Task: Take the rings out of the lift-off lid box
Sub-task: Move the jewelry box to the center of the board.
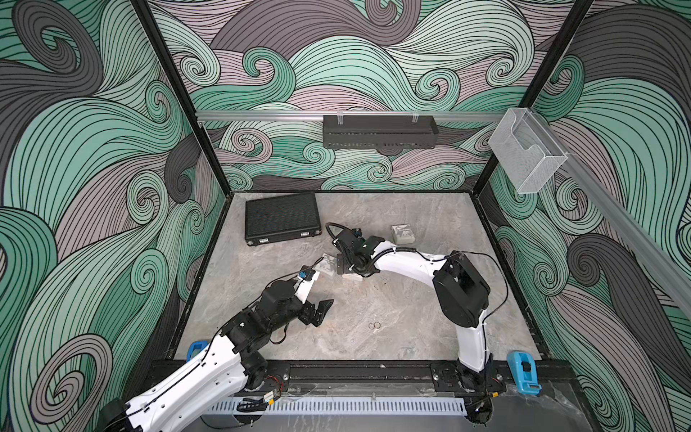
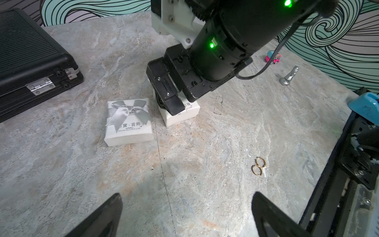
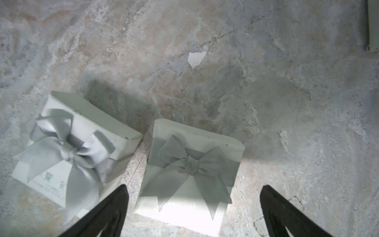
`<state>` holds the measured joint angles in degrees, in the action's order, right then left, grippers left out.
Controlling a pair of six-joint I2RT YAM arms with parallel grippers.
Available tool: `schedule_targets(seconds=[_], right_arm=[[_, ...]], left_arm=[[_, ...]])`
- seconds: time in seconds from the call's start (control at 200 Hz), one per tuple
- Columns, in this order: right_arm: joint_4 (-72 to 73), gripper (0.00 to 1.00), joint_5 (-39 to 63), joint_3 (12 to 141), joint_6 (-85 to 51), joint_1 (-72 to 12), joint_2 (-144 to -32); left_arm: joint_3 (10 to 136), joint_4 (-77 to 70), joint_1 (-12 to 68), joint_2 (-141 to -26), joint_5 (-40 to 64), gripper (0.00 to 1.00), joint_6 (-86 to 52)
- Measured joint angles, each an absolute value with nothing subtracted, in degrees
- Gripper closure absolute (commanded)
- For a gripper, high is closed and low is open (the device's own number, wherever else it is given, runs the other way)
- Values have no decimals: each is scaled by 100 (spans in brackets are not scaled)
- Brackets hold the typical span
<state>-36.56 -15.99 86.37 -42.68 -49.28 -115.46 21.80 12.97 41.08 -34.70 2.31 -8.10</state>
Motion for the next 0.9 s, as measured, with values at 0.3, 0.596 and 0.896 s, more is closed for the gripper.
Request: schedule_targets(seconds=[0.3,0.596,0.896], right_arm=[[-3669,5,-1612,8930,-4316,-4923,-11972],[-3708,19,-1651,8930,-4331,-4858,-12005],[-3459,29,-1656,8195,-4152,-4617,-11587]], left_arm=[[2086,1173,4108,-3393,200,1,-792],[2086,1153,4108,-3393,196,1,-788],[2086,1116,4108,-3476,196,1,-757]])
